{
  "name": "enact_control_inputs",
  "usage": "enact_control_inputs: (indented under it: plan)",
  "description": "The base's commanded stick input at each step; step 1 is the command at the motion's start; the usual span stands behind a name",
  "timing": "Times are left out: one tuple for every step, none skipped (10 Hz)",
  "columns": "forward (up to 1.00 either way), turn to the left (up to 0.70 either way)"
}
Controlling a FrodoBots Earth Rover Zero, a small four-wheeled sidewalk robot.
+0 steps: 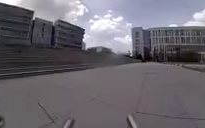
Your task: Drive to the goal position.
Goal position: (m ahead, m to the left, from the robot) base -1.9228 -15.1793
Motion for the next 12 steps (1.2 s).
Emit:
enact_control_inputs:
  plan:
    - [0.7, 0.0]
    - [0.7, -0.15]
    - [0.7, -0.35]
    - [0.7, -0.2]
    - [0.7, 0.0]
    - [0.7, 0.0]
    - [0.7, 0.0]
    - [0.7, 0.0]
    - [0.7, 0.0]
    - [0.7, 0.0]
    - [0.7, 0.0]
    - [0.7, 0.0]
